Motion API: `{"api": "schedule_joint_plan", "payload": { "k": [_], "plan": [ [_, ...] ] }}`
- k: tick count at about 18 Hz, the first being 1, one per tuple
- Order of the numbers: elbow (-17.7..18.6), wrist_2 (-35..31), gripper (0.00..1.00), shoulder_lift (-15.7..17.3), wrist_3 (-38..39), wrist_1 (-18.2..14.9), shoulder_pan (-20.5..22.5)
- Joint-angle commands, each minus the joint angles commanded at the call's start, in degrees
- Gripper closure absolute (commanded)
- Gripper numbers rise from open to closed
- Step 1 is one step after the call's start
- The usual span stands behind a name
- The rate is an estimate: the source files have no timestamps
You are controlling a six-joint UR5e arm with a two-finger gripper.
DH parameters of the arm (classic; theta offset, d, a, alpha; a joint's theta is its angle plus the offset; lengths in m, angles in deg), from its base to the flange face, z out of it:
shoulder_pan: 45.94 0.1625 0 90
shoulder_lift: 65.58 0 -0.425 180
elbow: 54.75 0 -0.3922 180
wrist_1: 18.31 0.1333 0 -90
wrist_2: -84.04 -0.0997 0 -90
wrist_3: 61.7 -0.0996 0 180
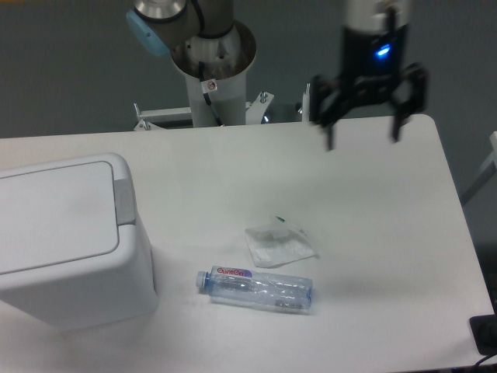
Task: Open the trash can
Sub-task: 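Move the open gripper down toward the white trash can's lid edge, then push the gripper finger against the lid edge to flip the lid open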
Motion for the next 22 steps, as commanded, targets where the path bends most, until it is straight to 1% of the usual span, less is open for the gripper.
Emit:
{"api": "schedule_joint_plan", "payload": {
  "k": [1,2,3,6,7,8,10,12,13,18,22],
  "plan": [
    [0.0,3.96,0.0,0.0,3.45,0.0,-0.09],
    [0.43,5.39,0.0,0.35,5.23,-0.09,-0.09],
    [1.04,5.84,0.0,0.44,5.68,-0.09,-0.7],
    [2.63,6.37,0.0,-0.44,5.77,0.09,-5.53],
    [2.72,6.37,0.0,-1.31,5.6,0.09,-6.59],
    [2.81,6.46,0.0,-1.49,5.6,0.09,-7.29],
    [4.21,6.37,0.0,-1.85,5.33,0.87,-8.7],
    [6.05,6.02,0.0,-1.5,5.42,2.89,-9.15],
    [6.76,6.02,0.0,-1.15,5.33,3.16,-9.15],
    [8.17,5.93,0.0,-0.7,4.63,3.08,-9.15],
    [10.45,5.93,0.0,-0.26,4.28,3.6,-10.02]
  ]
}}
